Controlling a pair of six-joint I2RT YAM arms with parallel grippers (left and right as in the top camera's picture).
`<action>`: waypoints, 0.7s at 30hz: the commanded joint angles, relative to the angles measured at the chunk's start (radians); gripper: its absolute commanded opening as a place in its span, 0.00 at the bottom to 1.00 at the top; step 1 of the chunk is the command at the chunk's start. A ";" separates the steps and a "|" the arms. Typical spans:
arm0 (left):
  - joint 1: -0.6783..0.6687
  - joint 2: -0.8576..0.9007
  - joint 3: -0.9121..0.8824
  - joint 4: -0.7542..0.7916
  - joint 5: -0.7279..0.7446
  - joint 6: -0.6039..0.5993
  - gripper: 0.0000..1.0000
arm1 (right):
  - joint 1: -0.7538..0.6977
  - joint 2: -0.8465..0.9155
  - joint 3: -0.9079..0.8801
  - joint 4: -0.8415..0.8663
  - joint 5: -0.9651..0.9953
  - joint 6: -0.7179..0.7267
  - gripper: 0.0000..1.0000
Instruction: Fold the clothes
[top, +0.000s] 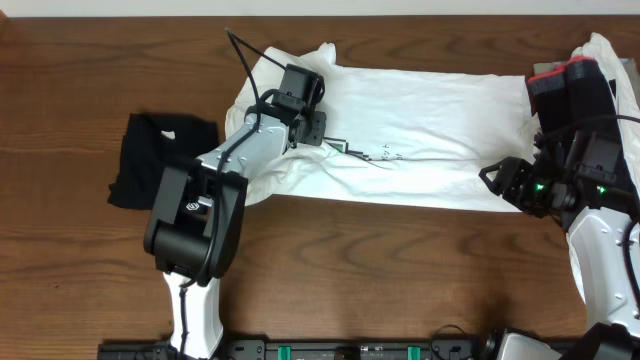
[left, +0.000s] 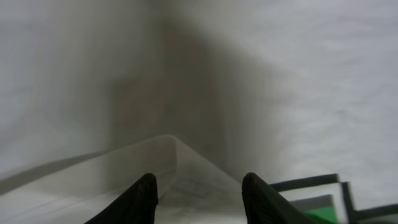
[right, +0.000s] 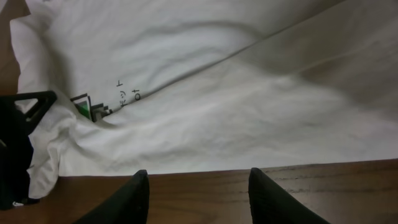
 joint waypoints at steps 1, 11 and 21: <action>0.003 0.008 0.006 0.016 -0.014 -0.001 0.47 | 0.008 -0.008 0.012 -0.002 0.002 0.010 0.50; -0.003 0.008 0.006 0.026 -0.014 -0.002 0.27 | 0.007 -0.008 0.012 -0.001 0.002 0.014 0.49; -0.004 0.008 0.006 0.007 -0.014 -0.002 0.11 | 0.007 -0.008 0.012 -0.001 0.002 0.014 0.48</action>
